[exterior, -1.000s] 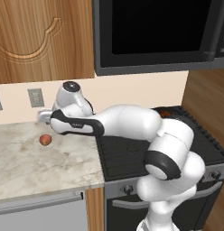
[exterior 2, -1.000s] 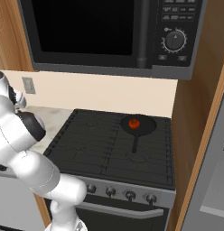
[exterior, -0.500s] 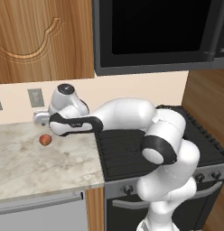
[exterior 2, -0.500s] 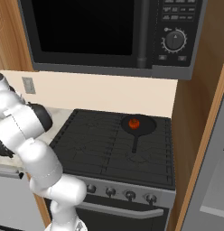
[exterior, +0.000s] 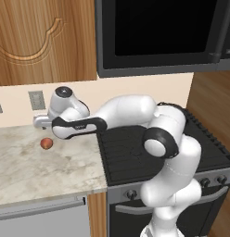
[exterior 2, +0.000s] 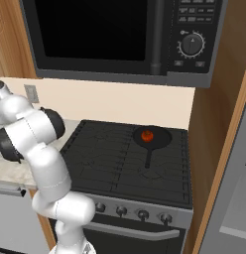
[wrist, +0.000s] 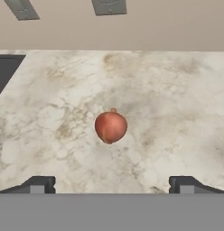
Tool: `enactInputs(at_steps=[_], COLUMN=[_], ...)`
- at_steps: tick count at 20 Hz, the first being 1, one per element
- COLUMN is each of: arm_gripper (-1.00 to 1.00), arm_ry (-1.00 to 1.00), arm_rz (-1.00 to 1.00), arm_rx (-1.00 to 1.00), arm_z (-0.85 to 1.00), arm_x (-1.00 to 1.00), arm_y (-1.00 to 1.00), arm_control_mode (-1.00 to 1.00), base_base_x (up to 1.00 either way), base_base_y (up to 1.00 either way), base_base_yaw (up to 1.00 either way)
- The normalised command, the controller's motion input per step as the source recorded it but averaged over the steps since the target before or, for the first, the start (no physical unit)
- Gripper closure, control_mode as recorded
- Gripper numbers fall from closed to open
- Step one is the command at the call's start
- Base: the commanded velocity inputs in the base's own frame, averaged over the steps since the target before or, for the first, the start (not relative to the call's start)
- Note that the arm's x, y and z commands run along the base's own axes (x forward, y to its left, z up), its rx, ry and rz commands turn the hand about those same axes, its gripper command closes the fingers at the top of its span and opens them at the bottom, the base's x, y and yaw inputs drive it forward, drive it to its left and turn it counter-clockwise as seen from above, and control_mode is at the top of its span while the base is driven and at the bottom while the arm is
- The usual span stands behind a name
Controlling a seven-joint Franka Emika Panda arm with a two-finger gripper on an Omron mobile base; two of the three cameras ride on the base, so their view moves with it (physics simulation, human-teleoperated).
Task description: Place the pan on the rear right burner on the stove. Then place the tomato and the onion in the pan and turn on the rear right burner.
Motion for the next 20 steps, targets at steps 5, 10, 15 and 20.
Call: enactInputs(at_steps=[5,10,15,20], arm_gripper=[-1.00,-1.00,-1.00,-1.00], arm_ry=[0.00,0.00,0.00,0.02], arm_rz=[0.00,0.00,0.00,0.00], arm_rx=[-0.01,0.00,0.00,0.00], arm_z=[-0.15,-0.17,-0.15,-0.23], arm_x=[0.08,0.13,0.22,0.30], arm_y=[0.00,0.11,0.11,0.11], arm_control_mode=[-1.00,-1.00,-1.00,-1.00], base_base_x=[0.00,0.00,0.00,0.00], base_base_y=[0.00,0.00,0.00,0.00], base_base_yaw=[0.00,0.00,0.00,0.00])
